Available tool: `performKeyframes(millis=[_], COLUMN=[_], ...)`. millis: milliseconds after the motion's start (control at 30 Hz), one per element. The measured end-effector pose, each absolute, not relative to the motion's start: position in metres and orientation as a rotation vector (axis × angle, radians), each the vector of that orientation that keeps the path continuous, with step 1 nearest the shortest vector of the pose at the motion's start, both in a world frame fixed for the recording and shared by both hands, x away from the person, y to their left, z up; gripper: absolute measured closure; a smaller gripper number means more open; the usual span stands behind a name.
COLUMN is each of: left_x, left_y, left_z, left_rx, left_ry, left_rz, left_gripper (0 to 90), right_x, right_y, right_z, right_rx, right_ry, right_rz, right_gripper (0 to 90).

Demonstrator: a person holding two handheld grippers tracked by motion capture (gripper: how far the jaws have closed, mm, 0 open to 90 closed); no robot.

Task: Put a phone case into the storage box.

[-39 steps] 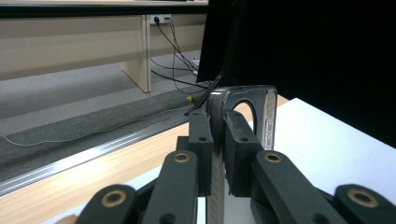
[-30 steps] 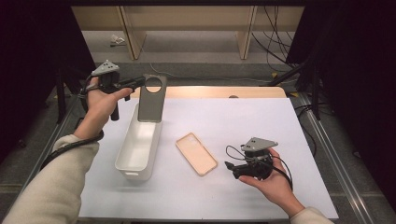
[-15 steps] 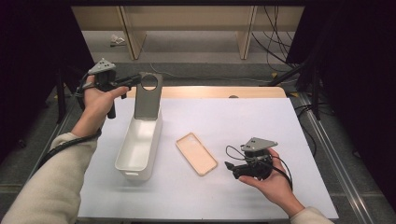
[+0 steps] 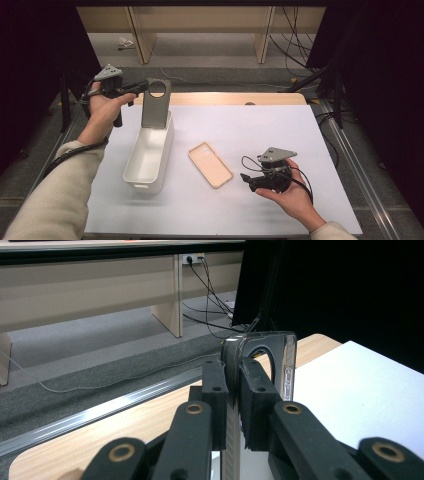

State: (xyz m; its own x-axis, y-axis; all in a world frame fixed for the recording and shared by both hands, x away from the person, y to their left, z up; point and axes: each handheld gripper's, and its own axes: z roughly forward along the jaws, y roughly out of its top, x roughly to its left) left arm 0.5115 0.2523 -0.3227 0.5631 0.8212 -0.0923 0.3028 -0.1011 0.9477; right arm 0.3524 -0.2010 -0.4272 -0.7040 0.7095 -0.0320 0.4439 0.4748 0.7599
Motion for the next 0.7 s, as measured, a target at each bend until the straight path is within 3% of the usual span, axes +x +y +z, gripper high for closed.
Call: performKeyframes(millis=[700], left_x=[0.5211], left_y=[0.2549], left_z=[-0.3323], left_rx=[1.664], left_ry=[0.977], left_rz=[0.574], left_gripper=[82.4], right_x=[0.3526], right_y=[-0.2016], right_z=[-0.427], right_rx=[0.974], right_ry=[2.381], right_rz=[1.082], right_gripper=[17.0])
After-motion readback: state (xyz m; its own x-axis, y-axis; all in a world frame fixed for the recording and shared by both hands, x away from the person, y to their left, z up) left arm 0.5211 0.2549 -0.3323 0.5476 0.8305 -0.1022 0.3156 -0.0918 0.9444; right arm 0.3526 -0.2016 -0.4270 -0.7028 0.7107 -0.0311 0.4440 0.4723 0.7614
